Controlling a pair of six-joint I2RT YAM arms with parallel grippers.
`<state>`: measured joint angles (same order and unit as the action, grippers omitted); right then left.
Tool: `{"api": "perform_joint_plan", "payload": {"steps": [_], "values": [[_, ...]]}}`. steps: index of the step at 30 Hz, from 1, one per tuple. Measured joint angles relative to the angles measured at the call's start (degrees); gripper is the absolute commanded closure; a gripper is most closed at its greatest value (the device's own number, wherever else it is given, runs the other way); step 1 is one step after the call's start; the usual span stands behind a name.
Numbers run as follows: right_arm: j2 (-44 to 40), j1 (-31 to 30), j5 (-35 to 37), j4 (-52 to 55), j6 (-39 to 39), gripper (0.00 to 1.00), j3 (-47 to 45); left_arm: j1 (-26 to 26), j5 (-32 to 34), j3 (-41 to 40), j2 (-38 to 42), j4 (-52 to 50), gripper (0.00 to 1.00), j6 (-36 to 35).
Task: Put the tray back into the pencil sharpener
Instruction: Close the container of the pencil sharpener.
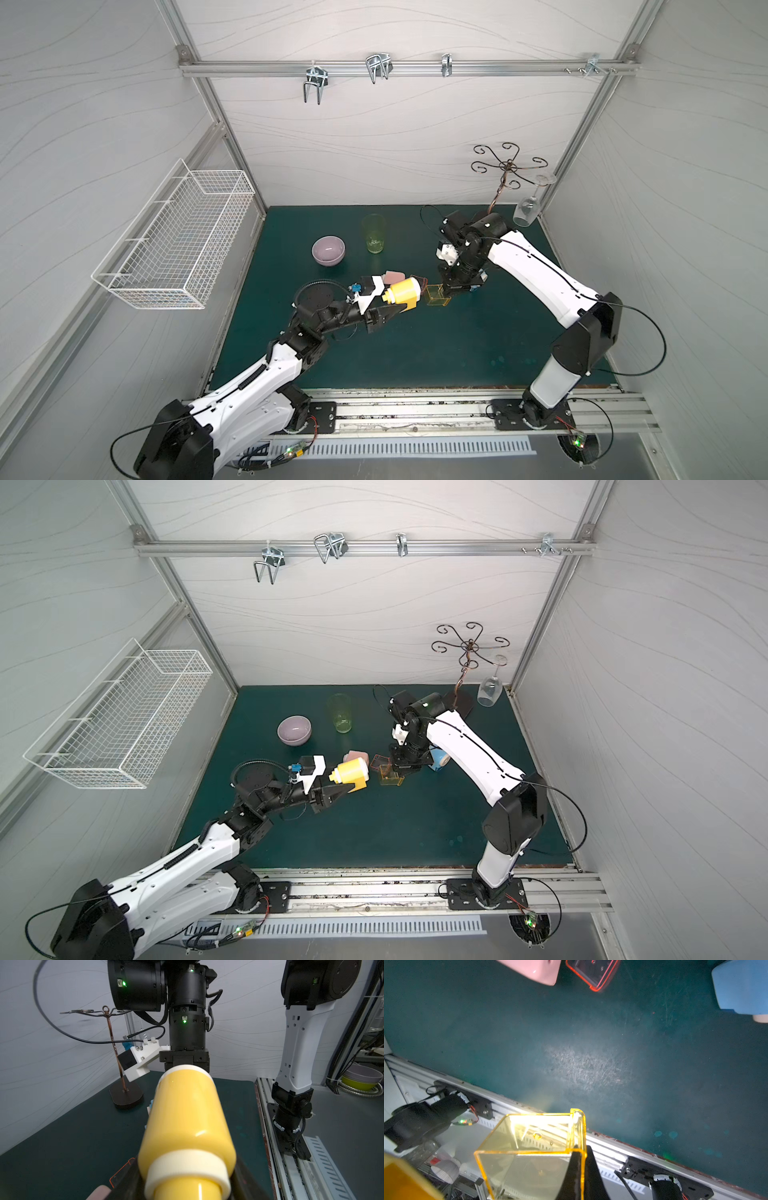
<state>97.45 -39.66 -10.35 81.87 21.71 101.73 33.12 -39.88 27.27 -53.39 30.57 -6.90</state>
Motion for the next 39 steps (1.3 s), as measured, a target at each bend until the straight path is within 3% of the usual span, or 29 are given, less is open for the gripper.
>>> {"api": "perform_joint_plan", "payload": {"steps": [11, 39], "values": [[2.29, -4.31, 0.98, 9.53, 2.64, 1.0, 13.53, 1.88, -2.45, 2.99, -0.94, -5.42, 1.0, -5.79], [5.25, -4.61, 3.23, 9.64, 2.6, 1.0, 14.14, 4.44, 6.21, 2.99, -1.86, -5.07, 1.0, -5.62]]}}
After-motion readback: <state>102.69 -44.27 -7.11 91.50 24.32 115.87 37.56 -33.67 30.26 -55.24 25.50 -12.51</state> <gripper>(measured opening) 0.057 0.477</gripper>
